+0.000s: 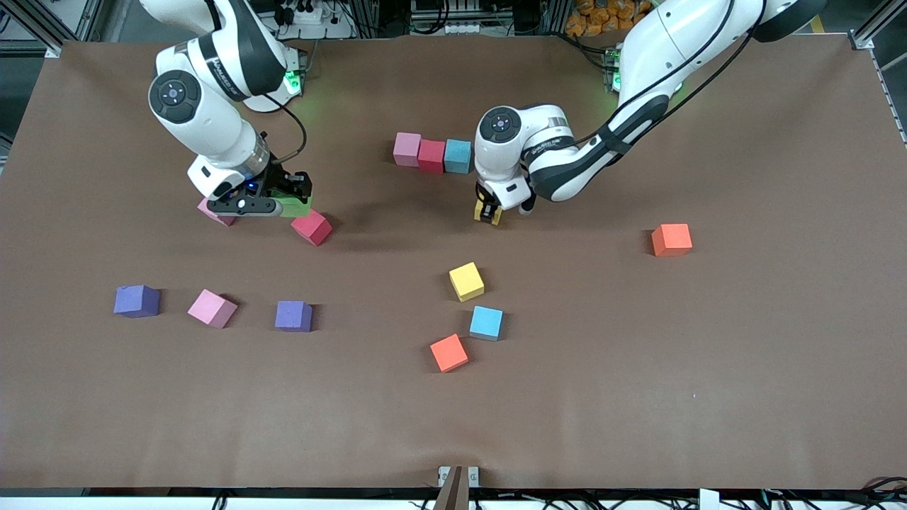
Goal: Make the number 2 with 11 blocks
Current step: 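Grasp the yellow block with the left gripper while the right gripper moves green, then carry the yellow block toward the cyan block with the left gripper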
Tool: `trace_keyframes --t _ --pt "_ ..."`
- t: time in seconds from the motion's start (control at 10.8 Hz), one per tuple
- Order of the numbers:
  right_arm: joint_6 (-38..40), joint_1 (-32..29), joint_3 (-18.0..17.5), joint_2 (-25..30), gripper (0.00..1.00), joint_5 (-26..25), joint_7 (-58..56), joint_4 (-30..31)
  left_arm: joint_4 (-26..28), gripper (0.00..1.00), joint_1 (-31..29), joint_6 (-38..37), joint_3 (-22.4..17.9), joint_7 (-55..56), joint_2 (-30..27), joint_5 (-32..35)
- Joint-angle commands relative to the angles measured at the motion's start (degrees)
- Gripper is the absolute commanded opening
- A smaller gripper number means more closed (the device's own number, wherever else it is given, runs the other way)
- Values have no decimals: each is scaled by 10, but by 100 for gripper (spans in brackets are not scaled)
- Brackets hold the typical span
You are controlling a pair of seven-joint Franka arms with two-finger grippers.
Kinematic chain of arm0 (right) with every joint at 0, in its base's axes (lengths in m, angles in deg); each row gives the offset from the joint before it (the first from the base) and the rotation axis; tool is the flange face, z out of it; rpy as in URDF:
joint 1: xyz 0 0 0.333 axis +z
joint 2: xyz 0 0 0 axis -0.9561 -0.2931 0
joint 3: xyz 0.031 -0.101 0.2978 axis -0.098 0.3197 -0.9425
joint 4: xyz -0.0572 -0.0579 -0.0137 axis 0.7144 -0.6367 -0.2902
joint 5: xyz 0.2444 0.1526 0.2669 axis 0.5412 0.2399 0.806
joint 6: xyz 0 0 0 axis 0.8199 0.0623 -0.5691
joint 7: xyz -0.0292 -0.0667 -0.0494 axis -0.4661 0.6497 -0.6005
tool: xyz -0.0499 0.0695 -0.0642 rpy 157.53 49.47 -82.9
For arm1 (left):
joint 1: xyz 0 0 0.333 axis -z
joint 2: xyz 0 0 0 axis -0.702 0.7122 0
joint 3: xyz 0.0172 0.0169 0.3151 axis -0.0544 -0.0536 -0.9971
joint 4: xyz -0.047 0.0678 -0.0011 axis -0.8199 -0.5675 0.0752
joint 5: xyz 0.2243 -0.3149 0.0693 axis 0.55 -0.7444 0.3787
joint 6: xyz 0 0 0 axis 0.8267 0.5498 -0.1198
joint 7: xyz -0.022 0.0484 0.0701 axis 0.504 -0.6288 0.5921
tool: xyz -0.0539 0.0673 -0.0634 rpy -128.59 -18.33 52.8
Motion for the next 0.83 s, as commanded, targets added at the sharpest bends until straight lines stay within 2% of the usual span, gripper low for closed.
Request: trace_keyframes --t 0.0,0.46,0.74 --pt "0 -6 -3 1 44 -3 33 -4 -23 0 19 0 1 -52 -3 14" --pt "0 -6 -3 -2 44 -4 28 -3 -26 0 59 -2 3 -224 -3 6" --pt "1 -6 -3 -3 44 -4 26 -3 -34 0 80 -31 3 -329 -4 2"
